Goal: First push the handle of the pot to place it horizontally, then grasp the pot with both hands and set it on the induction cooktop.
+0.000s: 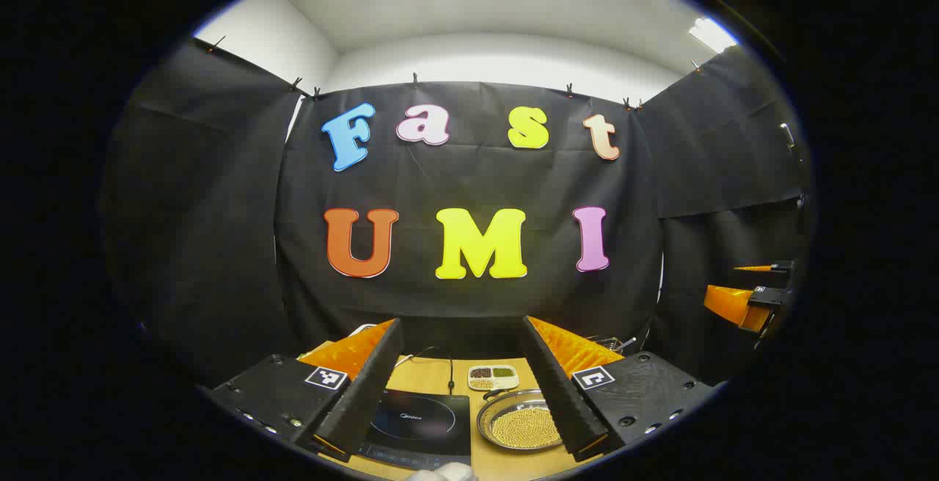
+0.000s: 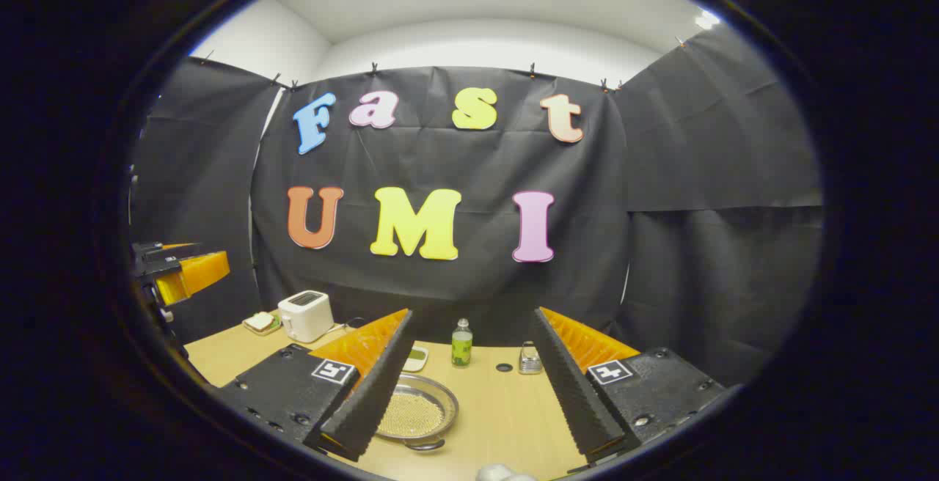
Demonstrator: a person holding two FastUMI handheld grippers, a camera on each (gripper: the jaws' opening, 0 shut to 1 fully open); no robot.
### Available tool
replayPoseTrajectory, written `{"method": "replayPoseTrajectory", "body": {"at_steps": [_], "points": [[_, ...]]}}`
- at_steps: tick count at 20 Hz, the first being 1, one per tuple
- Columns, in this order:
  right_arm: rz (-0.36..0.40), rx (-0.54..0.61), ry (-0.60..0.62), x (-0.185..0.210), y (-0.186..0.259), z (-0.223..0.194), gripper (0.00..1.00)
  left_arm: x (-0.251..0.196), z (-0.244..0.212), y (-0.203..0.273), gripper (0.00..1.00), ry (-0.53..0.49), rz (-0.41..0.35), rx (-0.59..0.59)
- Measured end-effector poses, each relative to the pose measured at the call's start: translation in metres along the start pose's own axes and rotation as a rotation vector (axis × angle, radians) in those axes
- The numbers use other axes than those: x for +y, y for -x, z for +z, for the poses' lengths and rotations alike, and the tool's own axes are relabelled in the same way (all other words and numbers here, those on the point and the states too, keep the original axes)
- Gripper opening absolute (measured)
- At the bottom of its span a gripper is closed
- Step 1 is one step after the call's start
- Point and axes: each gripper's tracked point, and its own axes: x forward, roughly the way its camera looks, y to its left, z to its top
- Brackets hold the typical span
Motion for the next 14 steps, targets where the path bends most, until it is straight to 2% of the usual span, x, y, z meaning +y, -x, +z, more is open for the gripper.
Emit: {"method": "replayPoseTrajectory", "body": {"at_steps": [1,14], "points": [[-0.002,0.001,-0.003,0.0,0.0,0.0,0.99,0.002,0.001,0.001,0.95,-0.002,-0.002,-0.006],[0.039,0.057,0.006,0.018,0.008,-0.01,0.96,0.018,0.0,0.021,0.95,-0.011,0.015,-0.004]]}}
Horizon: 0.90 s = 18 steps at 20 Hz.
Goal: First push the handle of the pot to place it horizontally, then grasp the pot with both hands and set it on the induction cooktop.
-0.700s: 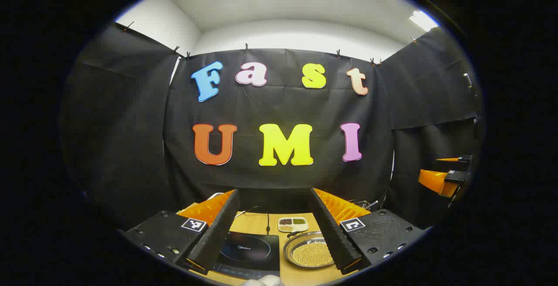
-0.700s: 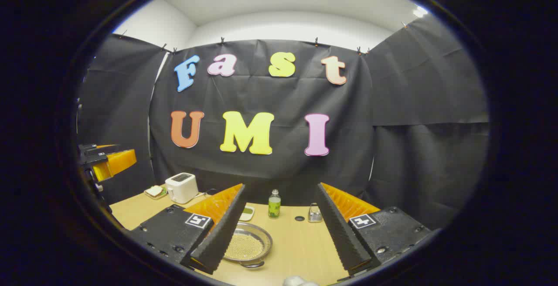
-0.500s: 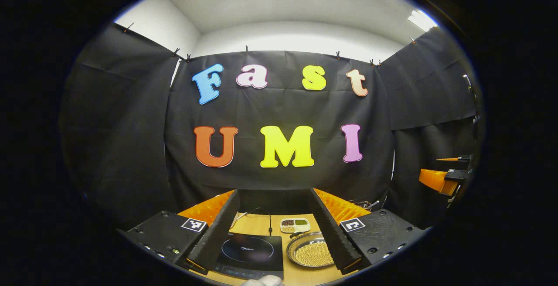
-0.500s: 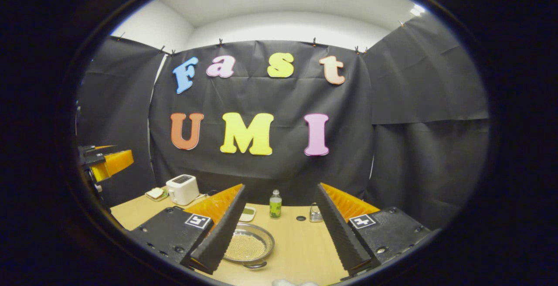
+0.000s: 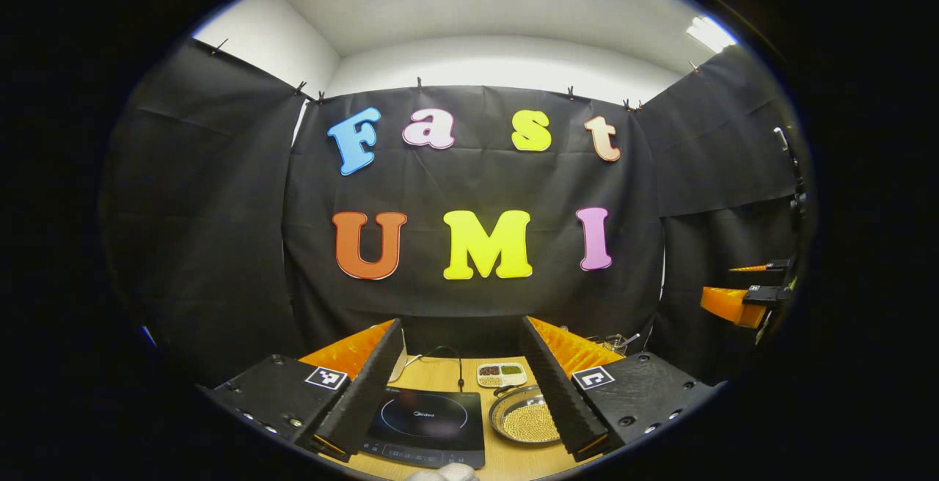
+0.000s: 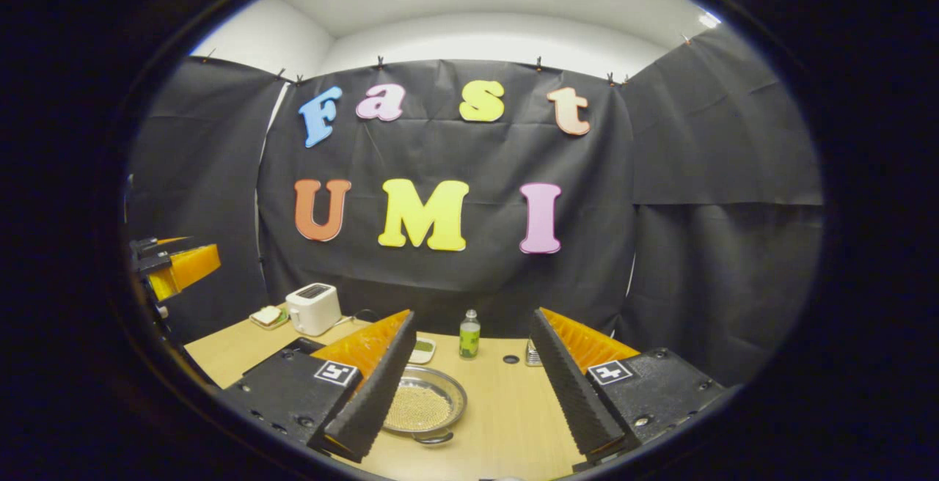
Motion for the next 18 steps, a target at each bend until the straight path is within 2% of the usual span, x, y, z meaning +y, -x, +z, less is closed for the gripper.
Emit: {"method": "replayPoseTrajectory", "body": {"at_steps": [1,2,4,5,6,7,8,9,10,11,18], "points": [[0.016,0.01,-0.007,0.005,0.001,0.0,0.94,-0.001,-0.003,0.001,0.95,0.003,-0.005,0.003],[0.024,0.022,-0.014,0.007,0.0,-0.003,0.82,-0.004,-0.004,0.002,0.95,0.005,-0.015,0.005],[0.009,0.057,-0.02,0.007,-0.003,-0.012,0.45,-0.006,-0.011,0.003,0.95,-0.006,-0.024,0.02],[0.026,0.076,-0.016,0.012,-0.004,-0.018,0.27,-0.004,-0.014,0.003,0.95,-0.011,-0.02,0.028],[0.077,0.097,-0.011,0.024,-0.005,-0.024,0.09,-0.004,-0.016,0.004,0.95,-0.011,-0.017,0.033],[0.123,0.122,-0.011,0.034,-0.008,-0.032,0.02,-0.005,-0.02,0.003,0.95,-0.01,-0.014,0.041],[0.167,0.149,-0.012,0.045,-0.009,-0.042,0.0,-0.005,-0.024,0.003,0.95,-0.009,-0.009,0.052],[0.203,0.177,-0.015,0.052,-0.014,-0.052,0.04,-0.005,-0.025,0.004,1.0,-0.007,-0.002,0.06],[0.231,0.213,-0.021,0.058,-0.017,-0.065,0.0,-0.004,-0.026,0.004,0.95,-0.007,0.008,0.064],[0.257,0.245,-0.024,0.064,-0.021,-0.078,0.04,-0.002,-0.025,0.006,0.95,-0.005,0.018,0.062],[0.331,0.477,0.029,0.096,-0.044,-0.197,0.01,0.007,-0.026,0.016,0.95,-0.005,0.059,0.057]]}}
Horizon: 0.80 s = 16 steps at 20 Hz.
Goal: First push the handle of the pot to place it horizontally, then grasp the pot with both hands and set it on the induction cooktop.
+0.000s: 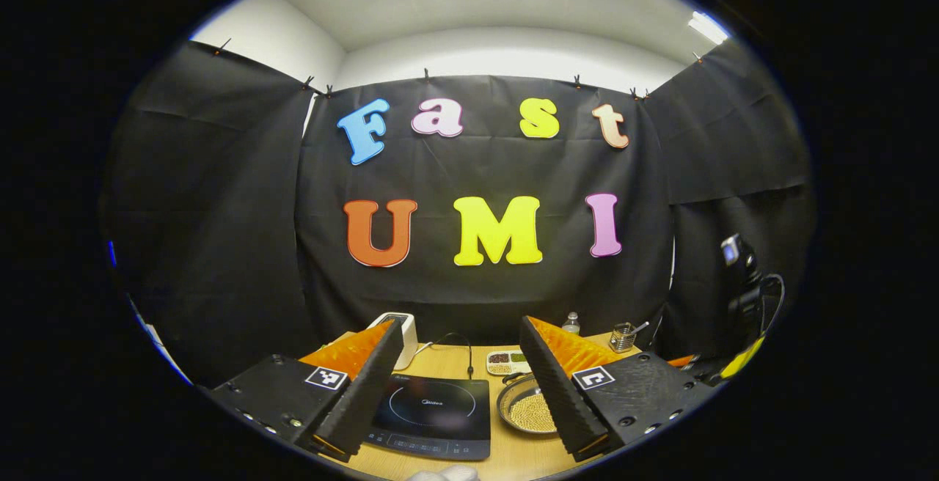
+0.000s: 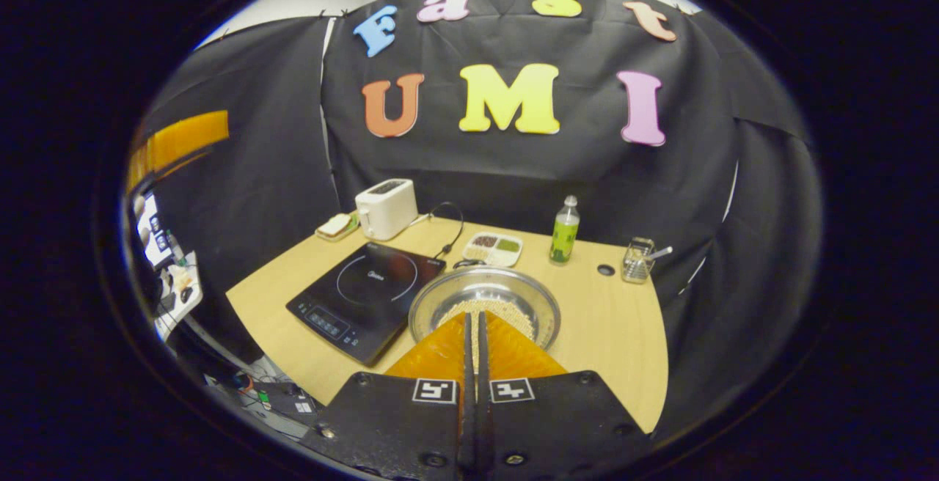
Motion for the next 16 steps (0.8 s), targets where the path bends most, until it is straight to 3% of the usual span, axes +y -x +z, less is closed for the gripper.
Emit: {"method": "replayPoseTrajectory", "body": {"at_steps": [2,3,4,6,8,16], "points": [[0.015,0.075,0.0,0.004,-0.021,-0.032,0.04,0.0,-0.004,0.004,0.9,0.013,0.005,0.006],[0.014,0.111,0.006,0.005,-0.03,-0.048,0.0,0.001,-0.006,0.005,0.95,0.013,0.007,0.01],[0.018,0.146,0.009,0.006,-0.04,-0.065,0.07,0.004,-0.008,0.007,0.95,0.01,0.013,0.018],[0.038,0.227,-0.016,0.012,-0.058,-0.093,0.01,0.007,-0.016,0.009,0.95,0.007,0.027,0.037],[0.036,0.283,-0.021,0.013,-0.071,-0.115,0.04,0.011,-0.023,0.013,0.95,0.014,0.044,0.057],[0.018,0.385,-0.014,0.006,-0.105,-0.151,0.0,0.025,-0.03,0.019,0.95,0.025,0.092,0.076]]}}
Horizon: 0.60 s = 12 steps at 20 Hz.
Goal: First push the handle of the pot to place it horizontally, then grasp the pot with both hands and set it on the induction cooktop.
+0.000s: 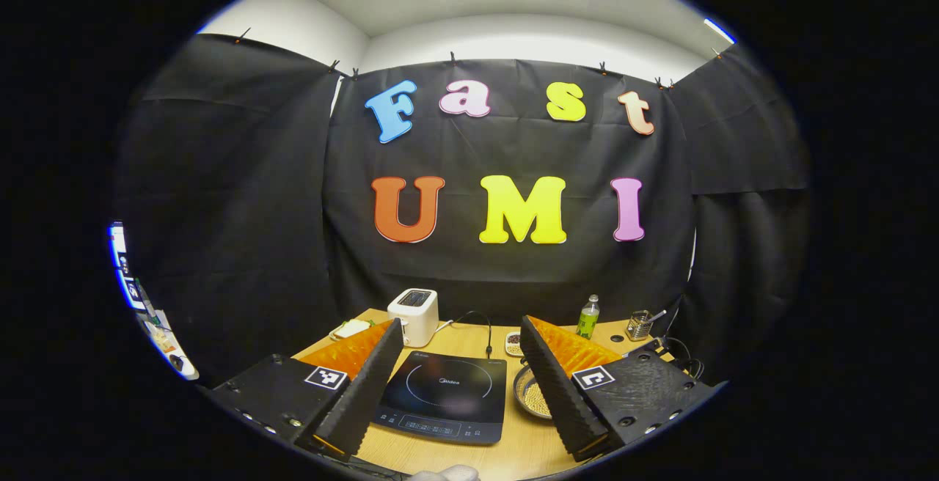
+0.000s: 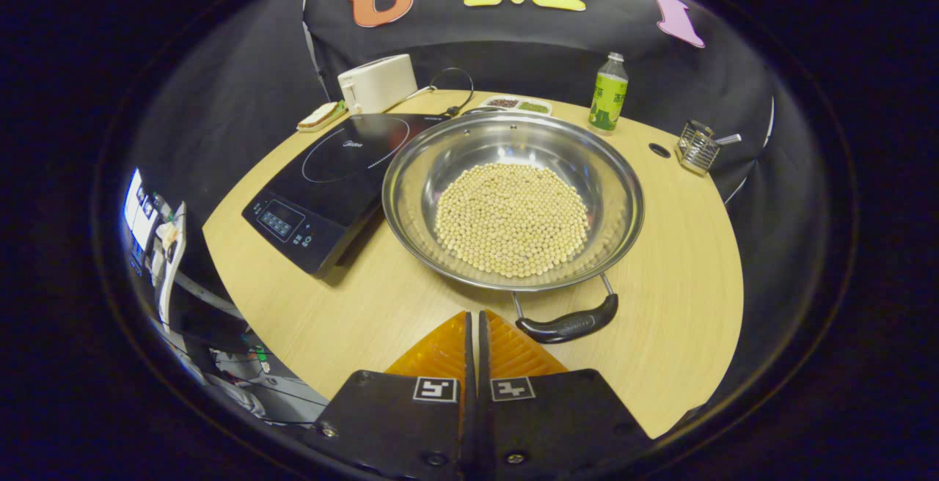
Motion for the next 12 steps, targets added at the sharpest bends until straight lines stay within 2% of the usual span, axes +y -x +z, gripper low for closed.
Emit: {"method": "replayPoseTrajectory", "body": {"at_steps": [1,3,4,5,7,8,12], "points": [[-0.006,0.003,0.009,-0.003,-0.001,0.0,0.04,0.001,0.001,0.001,0.95,0.001,0.006,0.0],[-0.008,0.006,0.008,-0.009,-0.002,-0.002,0.0,0.004,-0.002,0.001,0.95,-0.001,0.016,0.007],[-0.008,0.011,-0.001,-0.013,-0.003,-0.005,0.01,0.006,-0.003,0.001,1.0,-0.002,0.023,0.008],[0.006,0.012,-0.017,-0.013,-0.004,-0.007,0.0,0.008,-0.003,0.0,0.96,-0.002,0.03,0.008],[0.001,0.014,-0.024,-0.019,-0.003,-0.006,0.0,0.01,-0.004,-0.001,0.95,0.002,0.039,0.01],[-0.004,0.013,-0.021,-0.022,-0.003,-0.007,0.04,0.011,-0.005,-0.003,0.95,0.004,0.042,0.012],[0.0,0.011,-0.026,-0.027,-0.003,-0.009,0.01,0.008,-0.005,-0.005,0.95,0.003,0.042,0.013]]}}
